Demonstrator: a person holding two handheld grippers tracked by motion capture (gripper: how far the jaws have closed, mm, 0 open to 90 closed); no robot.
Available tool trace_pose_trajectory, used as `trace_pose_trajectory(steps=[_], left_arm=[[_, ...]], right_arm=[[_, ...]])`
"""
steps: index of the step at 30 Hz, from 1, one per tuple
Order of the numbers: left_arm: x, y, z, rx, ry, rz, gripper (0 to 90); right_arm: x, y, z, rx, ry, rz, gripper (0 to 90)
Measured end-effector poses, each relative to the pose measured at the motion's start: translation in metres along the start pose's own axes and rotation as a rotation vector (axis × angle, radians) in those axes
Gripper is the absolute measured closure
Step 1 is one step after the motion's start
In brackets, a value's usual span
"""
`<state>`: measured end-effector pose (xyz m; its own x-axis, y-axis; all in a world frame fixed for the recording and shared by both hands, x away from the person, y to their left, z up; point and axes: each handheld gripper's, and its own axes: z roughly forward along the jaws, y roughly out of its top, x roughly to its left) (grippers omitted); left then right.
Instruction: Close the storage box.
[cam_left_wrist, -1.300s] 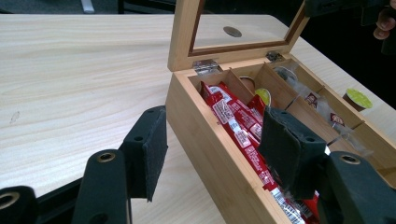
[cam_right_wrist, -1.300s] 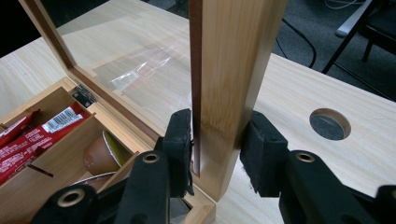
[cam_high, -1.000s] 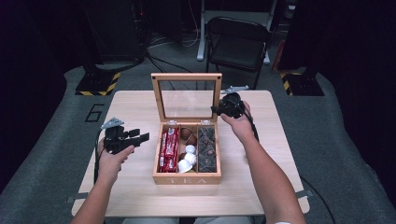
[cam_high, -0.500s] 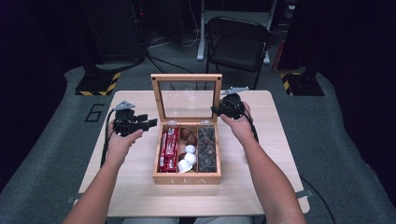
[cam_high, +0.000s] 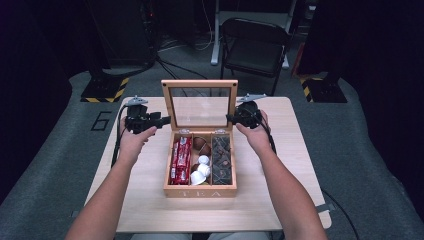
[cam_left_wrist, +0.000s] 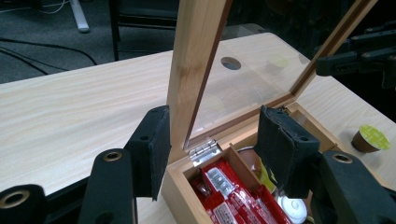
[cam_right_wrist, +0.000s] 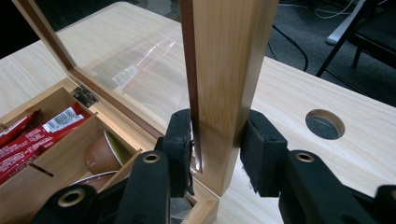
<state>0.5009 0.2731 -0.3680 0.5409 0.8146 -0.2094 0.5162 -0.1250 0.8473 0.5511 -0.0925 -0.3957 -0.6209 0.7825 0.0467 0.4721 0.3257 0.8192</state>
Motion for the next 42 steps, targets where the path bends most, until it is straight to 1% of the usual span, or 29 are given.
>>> trace_pose_trajectory(steps=[5, 6, 8, 9, 12, 14, 16, 18, 19, 20, 23, 24, 25, 27, 28, 29, 31, 32, 34, 37, 42], left_arm=[[0.002, 0.011, 0.003, -0.019, 0.004, -0.009, 44.9], [0.002, 0.012, 0.004, -0.020, 0.003, -0.012, 44.9], [0.003, 0.016, 0.006, -0.030, -0.007, -0.014, 44.9], [0.003, 0.016, 0.008, -0.036, -0.013, -0.021, 44.9], [0.004, 0.019, 0.012, -0.028, -0.007, -0.008, 45.6], [0.004, 0.022, 0.013, -0.032, -0.003, -0.004, 46.9], [0.004, 0.025, 0.013, -0.041, -0.008, 0.004, 47.6], [0.003, 0.028, 0.013, -0.056, -0.012, 0.022, 49.9], [0.003, 0.029, 0.012, -0.062, -0.006, 0.037, 51.5], [0.003, 0.031, 0.012, -0.058, -0.004, 0.046, 53.5], [0.002, 0.035, 0.014, -0.059, -0.013, 0.060, 54.4], [0.002, 0.037, 0.014, -0.053, -0.009, 0.073, 54.9], [0.002, 0.038, 0.014, -0.058, -0.009, 0.084, 55.3], [0.003, 0.039, 0.014, -0.066, -0.011, 0.085, 57.9], [0.004, 0.040, 0.015, -0.060, -0.020, 0.084, 58.3], [0.004, 0.041, 0.015, -0.054, -0.021, 0.094, 58.4], [0.003, 0.043, 0.016, -0.051, -0.016, 0.106, 58.1], [0.001, 0.044, 0.016, -0.049, -0.014, 0.121, 57.3], [0.000, 0.045, 0.017, -0.050, -0.013, 0.136, 56.1], [0.000, 0.045, 0.019, -0.052, -0.013, 0.139, 54.5], [0.001, 0.045, 0.019, -0.050, -0.021, 0.141, 55.3]], right_arm=[[0.001, -0.001, 0.000, -0.001, 0.000, 0.009, 64.5], [0.001, -0.001, 0.000, 0.000, -0.001, 0.009, 64.5], [0.001, -0.001, 0.000, -0.004, -0.002, -0.006, 64.5], [0.001, -0.001, 0.000, -0.003, -0.003, -0.007, 64.5], [0.002, -0.001, -0.001, -0.004, -0.004, -0.004, 64.4], [0.002, -0.001, -0.001, -0.002, -0.006, -0.011, 64.4], [0.002, -0.001, -0.001, -0.002, -0.006, -0.012, 64.3], [0.003, -0.001, -0.001, -0.003, -0.009, -0.008, 64.3], [0.003, -0.001, -0.001, -0.003, -0.010, -0.009, 64.3], [0.003, -0.001, -0.002, -0.004, -0.010, -0.010, 64.3], [0.003, -0.002, -0.002, -0.004, -0.011, -0.008, 64.2], [0.003, -0.002, -0.002, -0.004, -0.012, -0.005, 64.2], [0.004, -0.002, -0.002, -0.005, -0.013, -0.003, 64.2], [0.003, -0.002, -0.002, -0.009, -0.012, -0.012, 64.2], [0.003, -0.002, -0.002, -0.011, -0.010, -0.015, 64.2], [0.003, -0.003, -0.002, -0.013, -0.010, -0.013, 64.2], [0.003, -0.003, -0.002, -0.015, -0.012, -0.007, 64.2], [0.003, -0.003, -0.002, -0.015, -0.012, -0.008, 64.2], [0.003, -0.003, -0.002, -0.014, -0.011, -0.009, 64.2], [0.003, -0.003, -0.002, -0.012, -0.013, -0.011, 64.2], [0.003, -0.002, -0.002, -0.013, -0.013, -0.007, 64.3]])
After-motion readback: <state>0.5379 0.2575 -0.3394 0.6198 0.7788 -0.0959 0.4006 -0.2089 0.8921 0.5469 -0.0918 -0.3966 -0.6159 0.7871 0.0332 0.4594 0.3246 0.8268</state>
